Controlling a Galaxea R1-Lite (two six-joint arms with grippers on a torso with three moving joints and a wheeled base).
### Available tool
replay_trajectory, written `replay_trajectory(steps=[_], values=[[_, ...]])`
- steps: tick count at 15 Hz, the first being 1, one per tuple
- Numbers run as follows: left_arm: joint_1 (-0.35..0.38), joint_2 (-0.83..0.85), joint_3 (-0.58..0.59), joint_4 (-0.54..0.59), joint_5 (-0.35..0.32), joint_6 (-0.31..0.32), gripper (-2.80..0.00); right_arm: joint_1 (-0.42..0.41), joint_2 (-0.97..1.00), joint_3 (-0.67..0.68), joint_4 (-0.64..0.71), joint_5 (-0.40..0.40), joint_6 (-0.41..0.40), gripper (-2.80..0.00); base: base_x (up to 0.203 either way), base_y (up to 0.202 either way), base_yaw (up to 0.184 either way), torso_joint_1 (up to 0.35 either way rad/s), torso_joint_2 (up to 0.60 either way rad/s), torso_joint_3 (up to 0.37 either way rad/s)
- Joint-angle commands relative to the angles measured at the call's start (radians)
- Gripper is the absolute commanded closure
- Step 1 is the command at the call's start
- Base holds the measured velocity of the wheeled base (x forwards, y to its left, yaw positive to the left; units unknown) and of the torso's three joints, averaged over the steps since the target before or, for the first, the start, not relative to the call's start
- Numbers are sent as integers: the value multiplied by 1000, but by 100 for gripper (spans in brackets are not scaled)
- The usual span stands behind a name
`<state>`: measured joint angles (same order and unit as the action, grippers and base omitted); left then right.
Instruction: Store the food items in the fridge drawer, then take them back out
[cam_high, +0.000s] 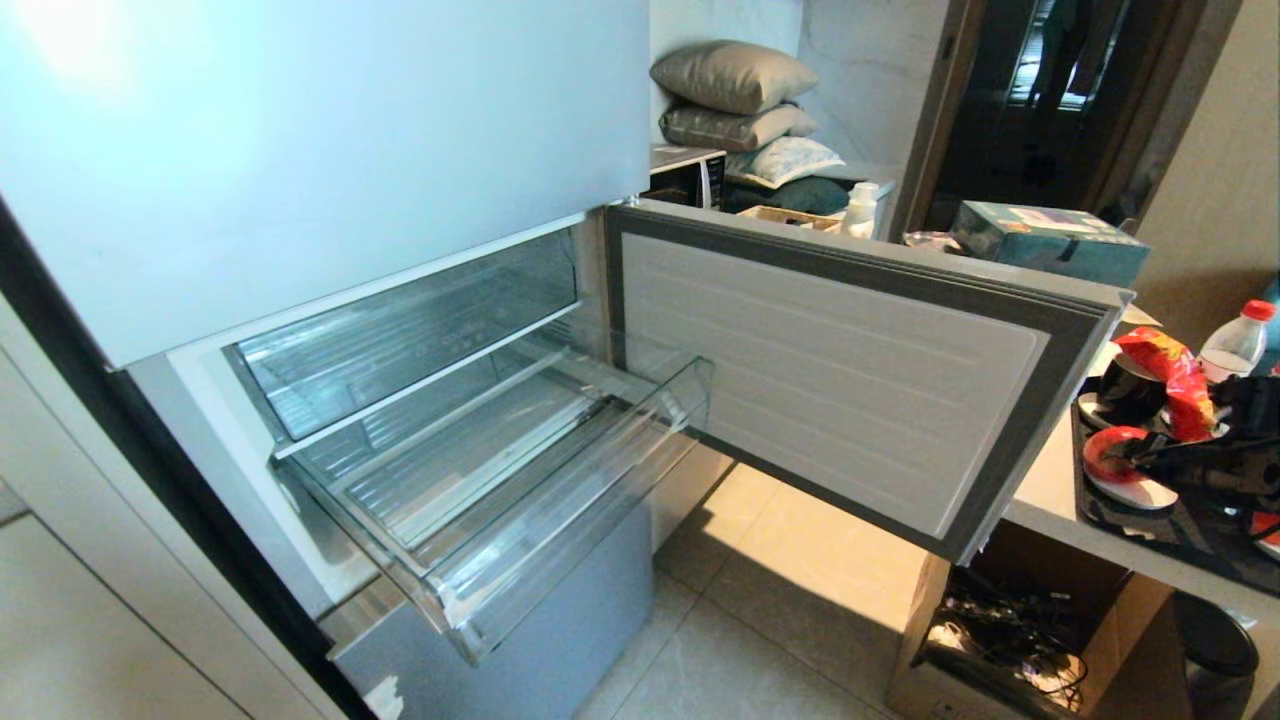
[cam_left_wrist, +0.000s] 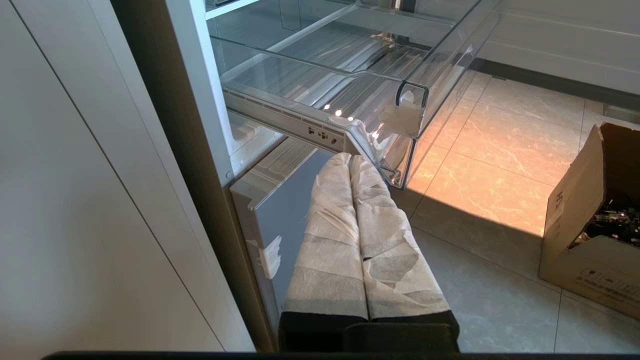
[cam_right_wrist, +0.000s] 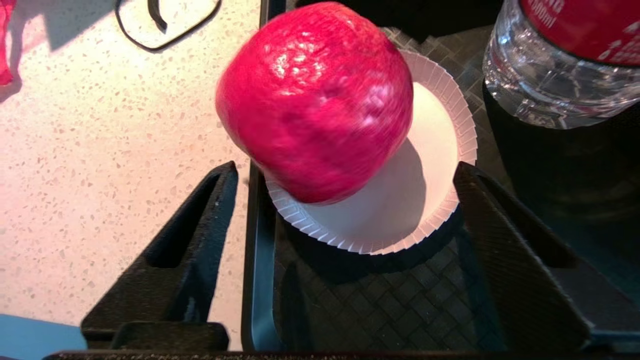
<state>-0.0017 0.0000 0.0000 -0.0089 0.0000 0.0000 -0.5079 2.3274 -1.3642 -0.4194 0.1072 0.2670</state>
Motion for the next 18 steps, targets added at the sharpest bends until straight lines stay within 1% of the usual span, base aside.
replay_trajectory(steps=[1,6,9,11,12,15,18], values=[[0,0,2,0,0,0,0,0,-23,5,-1,0,0,-280,0,0,0,0,0,0],[0,-1,2,0,0,0,0,0,-67,32,-1,-1,-3,-280,0,0,0,0,0,0],[0,0,2,0,0,0,0,10,-152,73,2,-3,-5,-280,0,0,0,0,0,0],[0,0,2,0,0,0,0,19,-237,128,3,-1,-5,-280,0,0,0,0,0,0],[0,0,2,0,0,0,0,25,-289,167,3,-1,-5,0,0,0,0,0,0,0],[0,0,2,0,0,0,0,36,-503,340,4,-2,-5,0,0,0,0,0,0,0],[0,-1,2,0,0,0,0,59,-813,545,4,-2,-15,0,0,0,0,0,0,0]])
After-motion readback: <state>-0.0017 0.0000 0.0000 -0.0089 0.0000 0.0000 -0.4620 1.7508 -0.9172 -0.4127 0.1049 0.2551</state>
